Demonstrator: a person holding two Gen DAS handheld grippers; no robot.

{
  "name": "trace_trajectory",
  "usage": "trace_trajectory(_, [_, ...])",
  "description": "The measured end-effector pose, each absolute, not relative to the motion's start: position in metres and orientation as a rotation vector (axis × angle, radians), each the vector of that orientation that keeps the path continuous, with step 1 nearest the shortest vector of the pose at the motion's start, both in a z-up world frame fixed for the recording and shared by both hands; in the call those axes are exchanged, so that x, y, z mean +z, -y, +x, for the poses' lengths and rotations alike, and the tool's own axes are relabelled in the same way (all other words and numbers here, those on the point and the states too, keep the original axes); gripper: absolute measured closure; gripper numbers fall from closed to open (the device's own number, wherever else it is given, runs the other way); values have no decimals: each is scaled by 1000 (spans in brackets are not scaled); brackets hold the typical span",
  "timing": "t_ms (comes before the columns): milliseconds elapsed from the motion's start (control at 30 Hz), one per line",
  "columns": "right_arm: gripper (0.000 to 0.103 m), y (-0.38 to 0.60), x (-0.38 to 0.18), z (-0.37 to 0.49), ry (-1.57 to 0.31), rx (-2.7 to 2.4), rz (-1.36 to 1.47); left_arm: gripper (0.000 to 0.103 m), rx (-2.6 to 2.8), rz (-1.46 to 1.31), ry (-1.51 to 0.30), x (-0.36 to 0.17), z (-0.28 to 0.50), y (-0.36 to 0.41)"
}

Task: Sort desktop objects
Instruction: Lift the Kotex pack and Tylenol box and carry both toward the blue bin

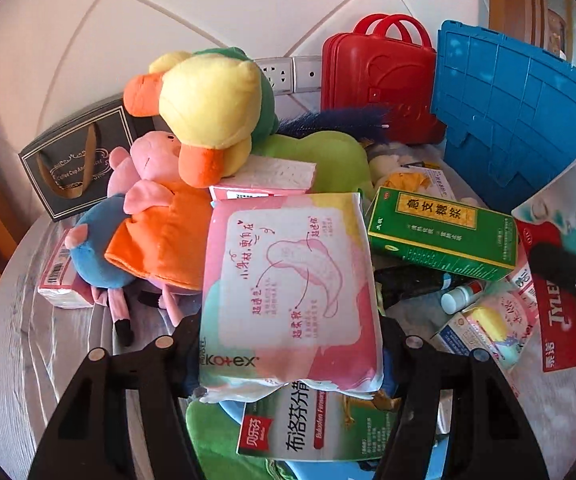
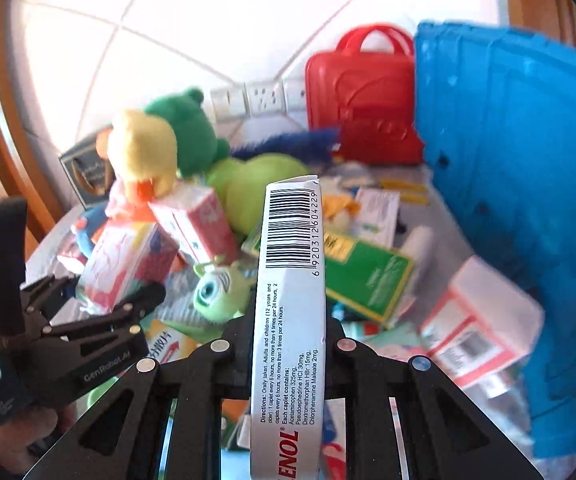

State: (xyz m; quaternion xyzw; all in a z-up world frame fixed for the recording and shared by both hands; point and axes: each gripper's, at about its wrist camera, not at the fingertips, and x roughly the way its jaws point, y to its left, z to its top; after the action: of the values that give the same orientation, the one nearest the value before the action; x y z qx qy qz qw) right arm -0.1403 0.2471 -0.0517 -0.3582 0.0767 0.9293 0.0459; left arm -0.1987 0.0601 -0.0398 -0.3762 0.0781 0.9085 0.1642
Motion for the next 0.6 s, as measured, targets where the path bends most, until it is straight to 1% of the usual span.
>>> trace_trajectory(300, [84, -269, 15, -83, -186, 2873, -919, 39, 2605, -979, -203, 9, -148, -90])
trace_trajectory(600, [84, -284, 74, -23, -143, 2907, -757, 39, 2596, -819, -163, 79, -96, -124])
